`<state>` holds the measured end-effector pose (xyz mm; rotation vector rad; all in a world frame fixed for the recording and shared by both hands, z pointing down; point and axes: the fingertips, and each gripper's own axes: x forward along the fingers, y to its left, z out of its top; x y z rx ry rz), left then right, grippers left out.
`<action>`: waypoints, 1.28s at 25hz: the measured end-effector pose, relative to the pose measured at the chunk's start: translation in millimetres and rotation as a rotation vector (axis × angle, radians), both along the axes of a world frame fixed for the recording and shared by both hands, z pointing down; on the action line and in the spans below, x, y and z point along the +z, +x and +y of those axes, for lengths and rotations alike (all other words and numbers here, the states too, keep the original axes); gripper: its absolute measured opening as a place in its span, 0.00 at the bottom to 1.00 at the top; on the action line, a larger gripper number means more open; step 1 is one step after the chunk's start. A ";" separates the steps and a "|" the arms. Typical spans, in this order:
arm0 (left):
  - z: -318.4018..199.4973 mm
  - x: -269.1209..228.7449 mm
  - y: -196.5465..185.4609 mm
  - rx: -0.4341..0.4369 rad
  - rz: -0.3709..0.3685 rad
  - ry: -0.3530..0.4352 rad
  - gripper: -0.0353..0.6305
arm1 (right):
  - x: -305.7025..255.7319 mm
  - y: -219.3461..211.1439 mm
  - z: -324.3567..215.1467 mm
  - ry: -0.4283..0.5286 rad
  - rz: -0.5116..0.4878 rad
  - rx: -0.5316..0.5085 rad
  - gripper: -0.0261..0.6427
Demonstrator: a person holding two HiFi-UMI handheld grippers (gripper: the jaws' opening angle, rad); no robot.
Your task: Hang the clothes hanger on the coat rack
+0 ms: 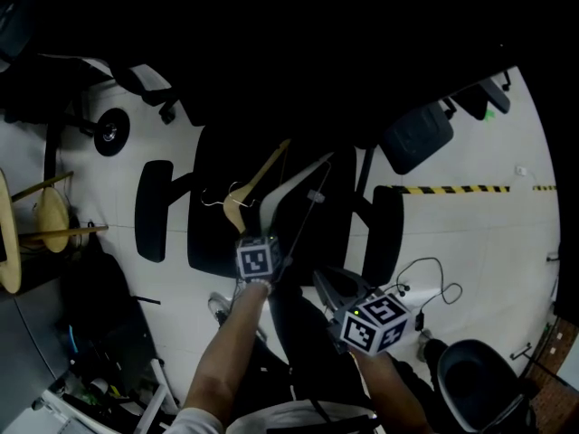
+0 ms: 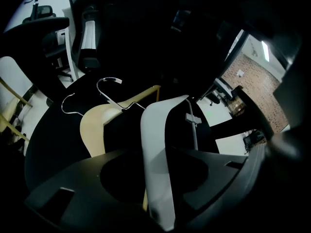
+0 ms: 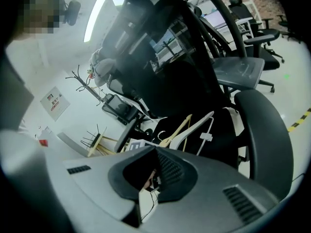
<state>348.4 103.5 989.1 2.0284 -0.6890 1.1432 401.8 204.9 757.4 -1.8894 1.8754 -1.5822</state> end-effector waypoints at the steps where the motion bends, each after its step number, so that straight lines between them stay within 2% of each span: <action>1: 0.2 -7.8 0.2 -0.010 0.032 -0.001 0.26 | -1.5 -1.7 -1.1 0.001 -0.002 -0.003 0.05; 4: -1.7 -33.7 3.4 -0.035 0.129 0.004 0.26 | -6.8 -5.0 -6.6 0.011 -0.005 -0.013 0.05; 6: -1.7 -47.7 2.9 -0.052 0.167 0.000 0.25 | -10.2 -6.6 -9.0 0.018 -0.005 -0.019 0.05; 13: -1.6 -66.9 -2.6 -0.104 0.222 -0.053 0.24 | -20.0 -7.5 -15.5 0.037 0.003 -0.033 0.05; 18: -6.6 -77.7 -7.2 -0.129 0.270 -0.039 0.24 | -22.9 -12.8 -16.0 0.040 0.009 -0.040 0.05; 26: -26.5 -158.6 -15.4 -0.099 0.309 0.103 0.24 | -57.0 -19.4 -30.2 0.081 0.056 -0.065 0.05; 32: -53.2 -243.2 -64.5 -0.129 0.370 0.221 0.24 | -108.1 -55.3 -57.6 0.156 0.091 -0.120 0.05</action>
